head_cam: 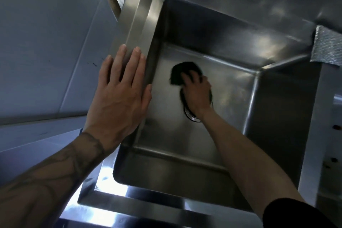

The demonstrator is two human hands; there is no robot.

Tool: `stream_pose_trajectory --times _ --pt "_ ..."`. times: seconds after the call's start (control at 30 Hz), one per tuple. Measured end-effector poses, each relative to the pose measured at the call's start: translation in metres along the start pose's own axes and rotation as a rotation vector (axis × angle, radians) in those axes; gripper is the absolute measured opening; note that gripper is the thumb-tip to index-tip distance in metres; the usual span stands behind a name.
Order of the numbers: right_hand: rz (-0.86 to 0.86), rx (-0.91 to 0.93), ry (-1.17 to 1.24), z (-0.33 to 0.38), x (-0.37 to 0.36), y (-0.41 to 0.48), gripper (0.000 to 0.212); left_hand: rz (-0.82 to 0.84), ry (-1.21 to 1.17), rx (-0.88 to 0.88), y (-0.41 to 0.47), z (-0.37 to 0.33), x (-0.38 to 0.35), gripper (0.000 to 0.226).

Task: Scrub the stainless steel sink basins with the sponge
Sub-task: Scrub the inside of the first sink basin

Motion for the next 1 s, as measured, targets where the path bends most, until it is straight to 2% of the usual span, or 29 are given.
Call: stream_pose_trajectory --times 0.07,0.1,0.13,0.27,0.4,0.47,0.57,0.67,0.77,0.83,0.93,1.0 --pt "0.050 0.305 0.019 0.009 -0.003 -0.019 0.049 0.011 -0.008 0.001 0.000 0.001 0.000 0.068" --pt "0.059 0.389 0.014 0.002 -0.003 -0.026 0.048 0.014 -0.016 0.003 0.000 0.001 0.000 0.069" --pt "0.045 0.390 0.014 -0.008 -0.002 -0.030 0.044 0.013 -0.023 0.005 0.000 0.002 0.001 0.069" --pt "-0.066 -0.097 -0.005 -0.062 0.011 -0.049 0.040 0.013 -0.035 0.011 0.001 0.000 0.003 0.069" --pt "-0.104 -0.429 0.038 -0.064 0.016 -0.102 0.043 0.018 -0.036 0.014 0.002 0.000 0.004 0.069" --pt "-0.047 -0.448 0.042 -0.036 0.012 -0.124 0.043 0.012 -0.043 0.018 0.002 -0.001 0.005 0.068" --pt "0.064 -0.167 0.092 0.000 0.002 -0.137 0.044 0.012 -0.042 0.017 0.002 -0.001 0.005 0.068" --pt "0.024 -0.137 0.277 -0.024 0.018 -0.116 0.036 0.019 -0.028 0.010 0.003 0.000 0.004 0.069" --pt "-0.193 -0.256 0.337 -0.075 0.046 -0.082 0.029 0.028 -0.028 0.009 0.002 0.001 0.003 0.070" --pt "-0.276 -0.424 0.315 -0.108 0.053 -0.056 0.036 0.032 -0.029 0.012 0.002 0.002 0.002 0.070" --pt "-0.275 -0.704 0.268 -0.132 0.046 -0.034 0.064 0.030 -0.028 0.013 0.002 0.002 0.001 0.071" --pt "-0.191 -0.693 0.181 -0.128 0.037 -0.027 0.084 0.022 -0.014 0.007 0.001 0.002 0.000 0.070"
Point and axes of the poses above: each hand's wrist, its own y-axis towards the middle knuckle, its own x-axis out of the back of the hand, z = x × y, the point moved 3 cm from there along y, towards the middle knuckle, and after that the axes turned 12 degrees about -z, right-handed, at the moved point
